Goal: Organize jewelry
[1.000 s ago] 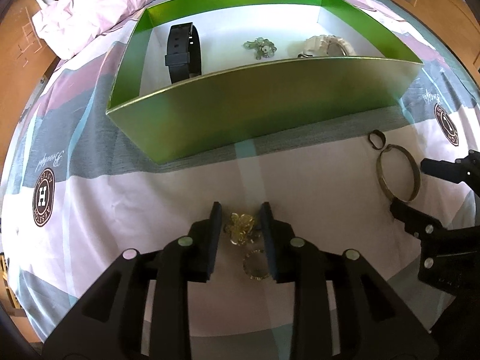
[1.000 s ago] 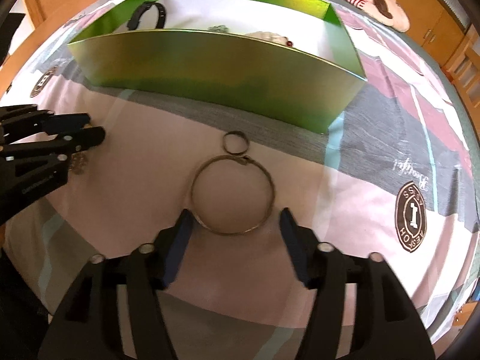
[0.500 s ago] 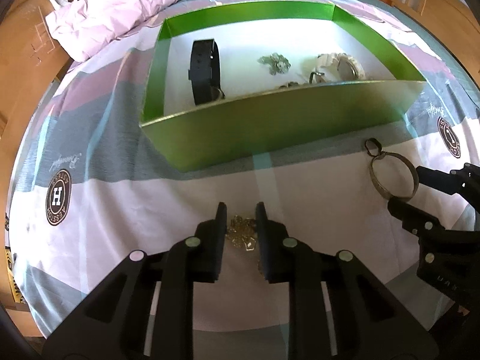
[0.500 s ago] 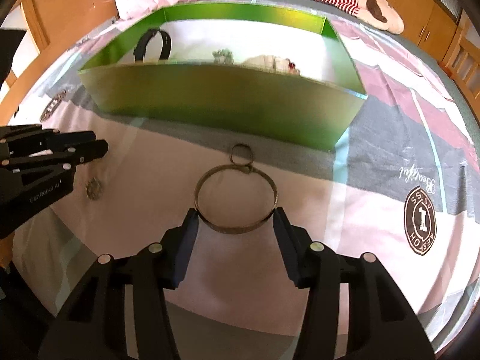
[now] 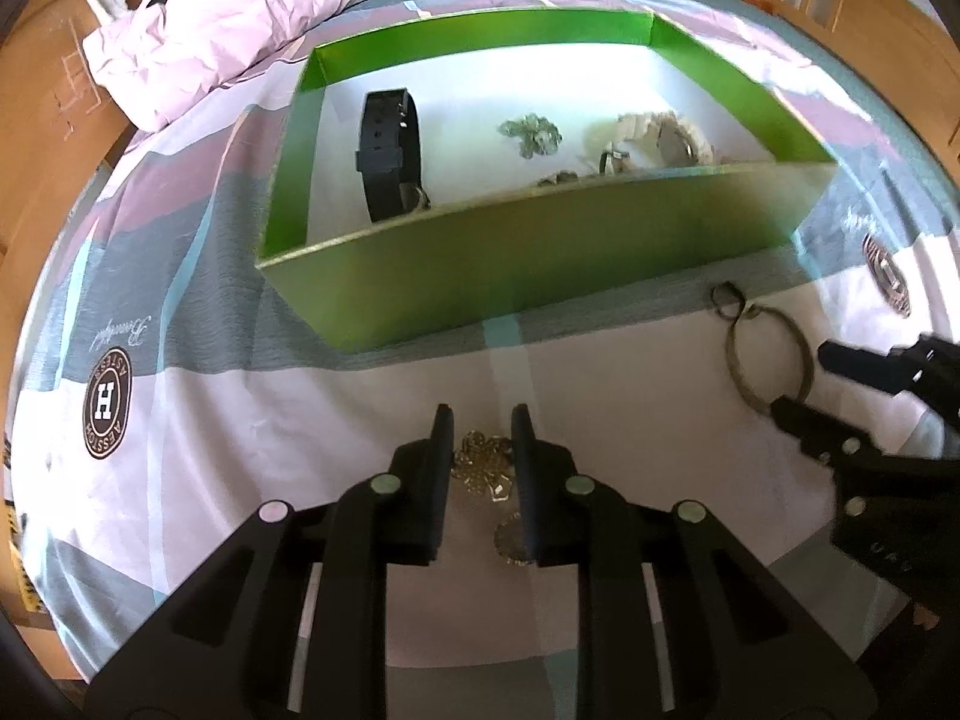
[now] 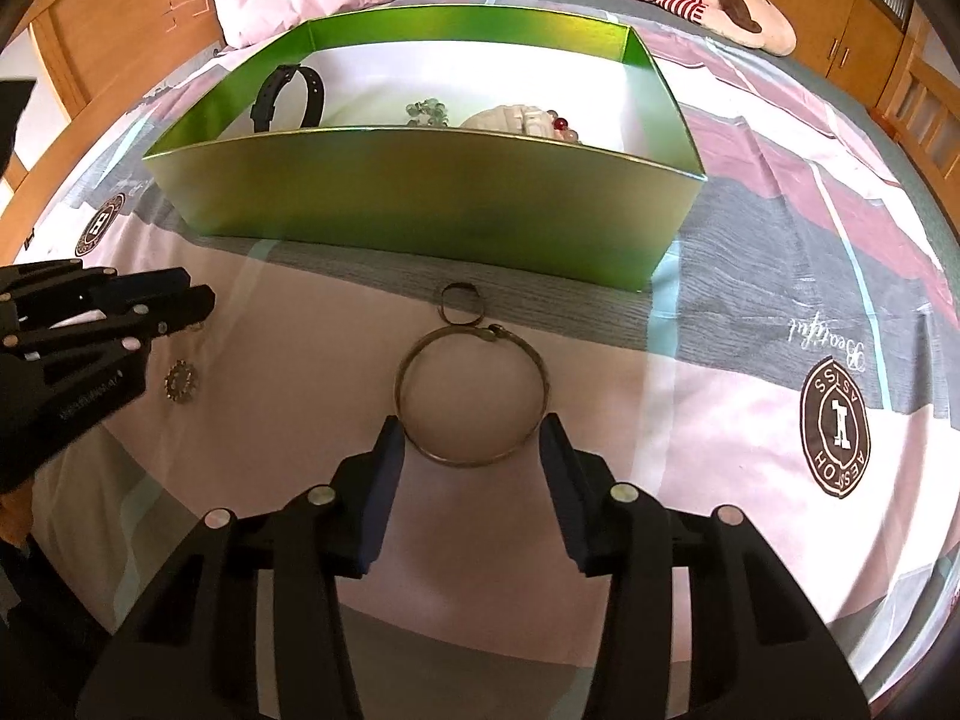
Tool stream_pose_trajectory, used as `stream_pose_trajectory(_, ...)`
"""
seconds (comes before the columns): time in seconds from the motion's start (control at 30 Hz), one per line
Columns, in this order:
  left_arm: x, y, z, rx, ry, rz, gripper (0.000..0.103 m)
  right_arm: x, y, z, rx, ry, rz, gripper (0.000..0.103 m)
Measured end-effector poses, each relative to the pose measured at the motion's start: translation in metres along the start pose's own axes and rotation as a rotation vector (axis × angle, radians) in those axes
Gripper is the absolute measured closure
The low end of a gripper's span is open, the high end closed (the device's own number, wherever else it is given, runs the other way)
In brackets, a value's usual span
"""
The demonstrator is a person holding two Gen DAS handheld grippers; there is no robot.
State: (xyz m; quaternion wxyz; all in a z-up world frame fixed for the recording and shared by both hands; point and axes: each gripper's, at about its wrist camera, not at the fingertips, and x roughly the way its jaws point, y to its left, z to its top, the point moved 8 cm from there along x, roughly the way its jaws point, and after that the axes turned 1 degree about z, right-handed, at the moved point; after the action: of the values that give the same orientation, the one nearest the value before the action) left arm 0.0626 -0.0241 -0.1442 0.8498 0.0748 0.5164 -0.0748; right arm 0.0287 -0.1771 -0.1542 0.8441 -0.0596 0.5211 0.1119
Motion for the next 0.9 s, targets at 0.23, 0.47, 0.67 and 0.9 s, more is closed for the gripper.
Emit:
stream_pose_trajectory(0.23, -0.008, 0.023, 0.005, -0.083, -0.004, -0.057, 0.084, 0.003, -0.001, -0.001, 0.009, 0.024, -0.022, 0.024)
stream_pose_trajectory(0.47, -0.008, 0.034, 0.001, -0.114, 0.01, -0.074, 0.084, 0.008, 0.01, -0.008, -0.039, 0.043, -0.022, 0.068)
stream_pose_trajectory(0.67, -0.01, 0.032, 0.001, -0.113, 0.007, -0.081, 0.084, 0.005, 0.01, -0.006, -0.027, 0.046, 0.006, 0.082)
stream_pose_trajectory(0.9, -0.007, 0.024, 0.0, -0.093, 0.013, -0.086, 0.084, 0.011, 0.006, 0.009, -0.004, -0.005, -0.016, 0.026)
